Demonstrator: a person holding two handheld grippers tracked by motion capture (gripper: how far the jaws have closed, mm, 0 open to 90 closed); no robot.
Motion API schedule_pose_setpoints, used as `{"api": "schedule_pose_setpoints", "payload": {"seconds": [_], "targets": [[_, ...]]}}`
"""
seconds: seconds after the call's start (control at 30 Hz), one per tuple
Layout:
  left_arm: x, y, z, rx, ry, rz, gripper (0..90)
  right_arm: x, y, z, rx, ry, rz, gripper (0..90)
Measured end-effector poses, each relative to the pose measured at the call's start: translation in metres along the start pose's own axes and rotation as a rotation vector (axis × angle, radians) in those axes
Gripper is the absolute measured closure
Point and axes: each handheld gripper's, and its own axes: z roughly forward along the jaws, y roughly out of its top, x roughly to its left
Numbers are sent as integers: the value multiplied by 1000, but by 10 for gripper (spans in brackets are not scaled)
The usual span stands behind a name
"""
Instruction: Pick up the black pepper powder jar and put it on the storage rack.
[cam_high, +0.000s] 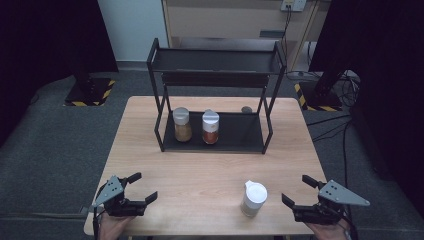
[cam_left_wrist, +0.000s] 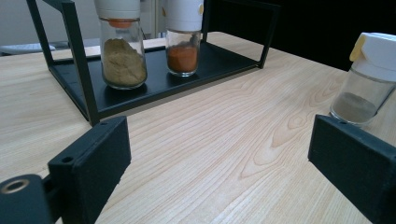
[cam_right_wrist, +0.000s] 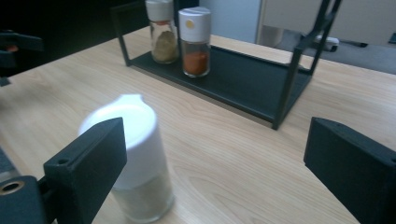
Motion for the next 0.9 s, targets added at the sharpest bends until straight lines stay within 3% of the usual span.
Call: {"api": "schedule_pose_setpoints", "payload": {"seconds": [0.23, 0.53, 0.9], "targets": [[0, 0, 0, 2, 1, -2, 48, 4, 15, 3, -3, 61, -9, 64], [1, 0, 0, 3, 1, -4, 49, 15, 37, 15, 34, 103, -56, 63], [1, 0, 0, 2, 0, -5, 49, 22, 37, 40, 85, 147, -62, 62]]}}
